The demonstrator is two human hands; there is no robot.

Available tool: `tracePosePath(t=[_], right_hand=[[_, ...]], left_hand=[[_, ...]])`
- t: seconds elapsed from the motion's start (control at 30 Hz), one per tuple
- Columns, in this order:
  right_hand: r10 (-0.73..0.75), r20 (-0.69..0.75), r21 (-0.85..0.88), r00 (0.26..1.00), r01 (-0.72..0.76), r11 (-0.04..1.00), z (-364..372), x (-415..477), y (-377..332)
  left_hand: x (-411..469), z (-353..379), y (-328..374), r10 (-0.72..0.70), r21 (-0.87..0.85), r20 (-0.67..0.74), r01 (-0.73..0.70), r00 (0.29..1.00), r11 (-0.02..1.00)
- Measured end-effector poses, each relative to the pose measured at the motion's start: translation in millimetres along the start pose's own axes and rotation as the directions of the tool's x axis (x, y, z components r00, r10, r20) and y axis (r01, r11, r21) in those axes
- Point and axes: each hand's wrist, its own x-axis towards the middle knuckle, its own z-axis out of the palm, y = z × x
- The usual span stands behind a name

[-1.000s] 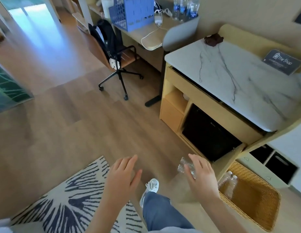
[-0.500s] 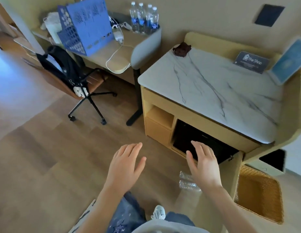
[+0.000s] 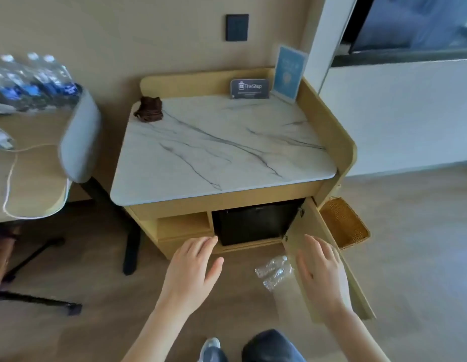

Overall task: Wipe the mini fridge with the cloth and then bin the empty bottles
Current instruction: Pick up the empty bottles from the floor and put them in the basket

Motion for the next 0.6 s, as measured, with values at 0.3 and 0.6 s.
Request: tracePosePath(t=[0.3,0.6], right_hand=[[0.243,-0.186,-0.001,0.952,-0.248,0.969,1.5,-65.6,-9.7],[0.348,-0.223,0.018,0.910,-0.353,0.935,14.4,-77.6,36.2]], left_hand=[[39.3,20.0,3.8,0.323,-0.153,0.114,-0.304,0.940,0.940],[53.8,70.8,51.6,0.453,-0.222,0.233,-0.406,0.860,0.886]])
